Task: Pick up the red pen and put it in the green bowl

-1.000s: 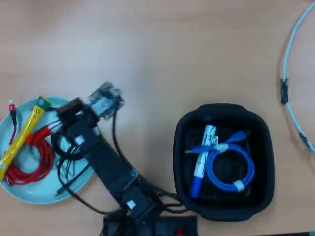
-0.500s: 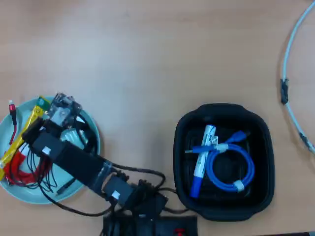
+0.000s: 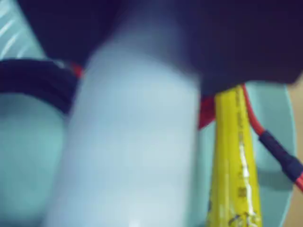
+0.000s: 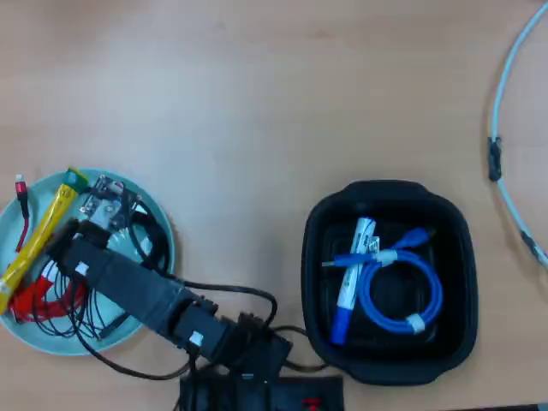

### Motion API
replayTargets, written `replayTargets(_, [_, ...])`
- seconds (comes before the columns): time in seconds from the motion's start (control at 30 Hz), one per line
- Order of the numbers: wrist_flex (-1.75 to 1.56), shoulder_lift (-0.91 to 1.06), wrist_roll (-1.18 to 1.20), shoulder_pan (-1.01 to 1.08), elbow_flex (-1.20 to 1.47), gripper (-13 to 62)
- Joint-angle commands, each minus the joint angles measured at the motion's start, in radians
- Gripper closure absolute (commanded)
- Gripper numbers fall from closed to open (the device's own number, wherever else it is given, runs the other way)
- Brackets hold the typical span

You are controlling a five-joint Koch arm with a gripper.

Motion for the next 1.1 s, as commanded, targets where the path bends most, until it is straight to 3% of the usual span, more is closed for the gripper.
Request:
replayTargets(0.0, [-0.112,0.011,0.020,-0.031,-0.029,56.2])
replayTargets(0.77, [-0.166,-0.014,-0.003,-0.172,0.017,55.5])
replayTargets(0.83, [-0.164,-0.026,-0.048,-0.172,0.017,53.1])
replayTargets(1.07, [-0.135,-0.028,-0.092,-0.167,0.029,34.2])
